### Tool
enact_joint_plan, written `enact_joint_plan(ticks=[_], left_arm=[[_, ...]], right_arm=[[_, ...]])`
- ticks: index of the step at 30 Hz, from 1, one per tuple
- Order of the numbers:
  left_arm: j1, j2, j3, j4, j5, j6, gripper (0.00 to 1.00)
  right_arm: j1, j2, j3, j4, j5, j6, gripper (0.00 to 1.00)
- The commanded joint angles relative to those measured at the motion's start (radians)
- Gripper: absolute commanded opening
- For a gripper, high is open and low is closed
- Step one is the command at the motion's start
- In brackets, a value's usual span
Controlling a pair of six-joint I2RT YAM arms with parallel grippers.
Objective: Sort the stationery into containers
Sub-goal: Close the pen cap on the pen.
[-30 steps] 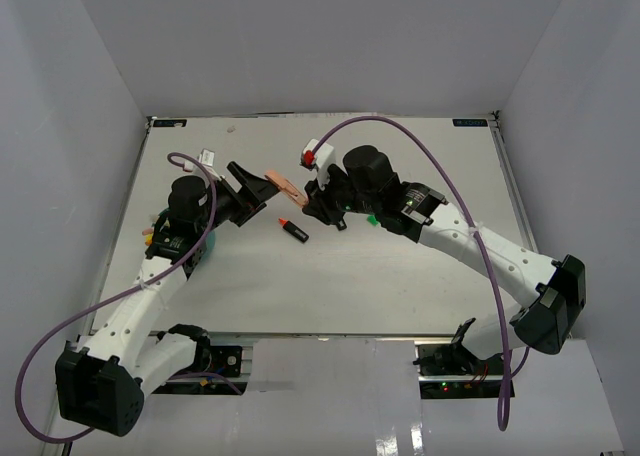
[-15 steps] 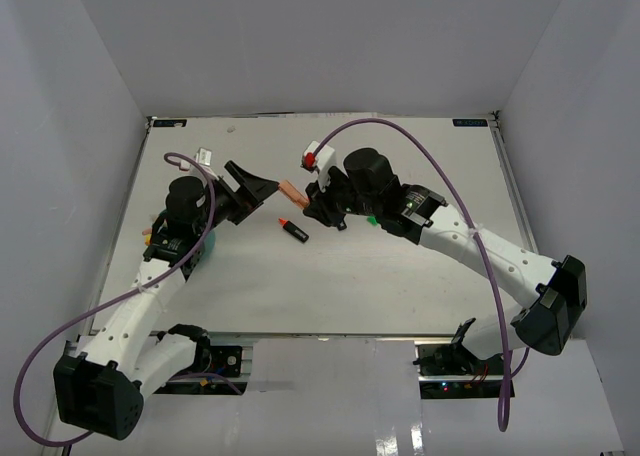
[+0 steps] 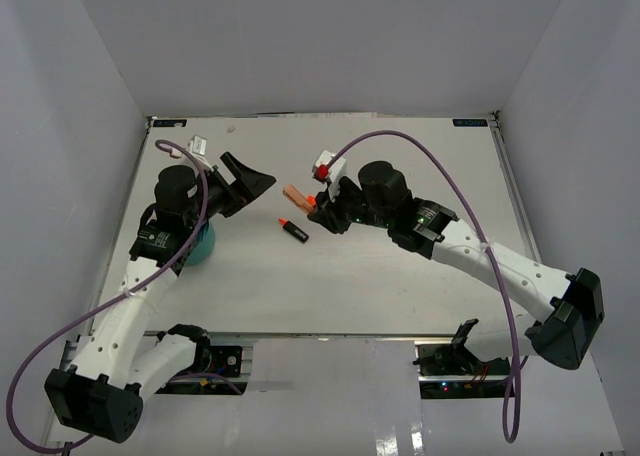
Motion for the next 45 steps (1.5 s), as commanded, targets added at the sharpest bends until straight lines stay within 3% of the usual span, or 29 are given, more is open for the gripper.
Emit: enact_joint_plan(ticks=[1, 6, 13, 20, 28, 45], left_arm=[[-0.005, -0.04, 0.091, -0.148, -0.05, 0.111, 0.98], [-0.005, -0.031, 0.164, -0.284, -0.026, 0.189, 0.98], [-0.005, 0.06, 0.267, -0.329, 0.252, 0.204, 0.96], [-0.011, 0.152, 0.342, -0.327, 0.377, 0.166, 0.81], [-0.05, 0.207, 0.362, -0.326, 0.358, 0.158, 0.66], [-0.073, 0.233, 0.375, -0.292, 0.312, 0.2, 0.53]], right_arm=[[0.007, -0.08, -0.074, 0.163, -0.007, -0.052, 0.15], [0.007, -0.139, -0.159, 0.257, -0.008, -0.098, 0.1], [0.007, -0.153, -0.19, 0.271, -0.037, -0.161, 0.09], [0.008, -0.14, -0.211, 0.294, -0.031, -0.21, 0.09], [0.007, -0.117, -0.204, 0.311, -0.03, -0.247, 0.09], [0.007, -0.088, -0.184, 0.307, -0.053, -0.261, 0.09]])
